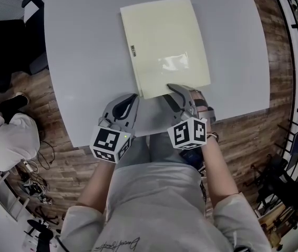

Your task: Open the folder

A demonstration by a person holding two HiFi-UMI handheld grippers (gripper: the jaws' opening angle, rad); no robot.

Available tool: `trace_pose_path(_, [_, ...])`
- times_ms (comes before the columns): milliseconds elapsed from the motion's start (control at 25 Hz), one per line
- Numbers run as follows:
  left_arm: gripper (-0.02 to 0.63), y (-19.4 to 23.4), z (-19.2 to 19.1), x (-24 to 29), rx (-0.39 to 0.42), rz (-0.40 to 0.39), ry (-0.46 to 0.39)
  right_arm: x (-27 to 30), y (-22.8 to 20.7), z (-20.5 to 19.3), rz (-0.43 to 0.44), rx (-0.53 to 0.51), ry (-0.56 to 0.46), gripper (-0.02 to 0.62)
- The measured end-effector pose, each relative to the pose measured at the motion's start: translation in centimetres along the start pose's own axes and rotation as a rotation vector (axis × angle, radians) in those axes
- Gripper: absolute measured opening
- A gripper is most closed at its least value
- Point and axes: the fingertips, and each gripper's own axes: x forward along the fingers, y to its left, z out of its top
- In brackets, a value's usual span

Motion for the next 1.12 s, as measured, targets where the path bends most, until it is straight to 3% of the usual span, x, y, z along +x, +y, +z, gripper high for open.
trace_pose_path(400, [0.009, 0.1, -1.8, 2.1, 0.018, 0.009, 0.023, -0.4, 0.2, 0.9, -0.050, 0.005, -0.030, 0.053])
trace_pose_path(880, [0.009, 1.0, -1.6, 3.6, 0.068, 0.043, -0.018, 0.4, 0.7, 0.9, -0.076, 0.002, 0.009, 0.051])
trace_pose_path(1120, [0.009, 1.2, -1.6, 3.7, 0.031, 0.031, -0.032, 0.1, 0.5, 1.1, -0.107, 0.007, -0.003, 0.040])
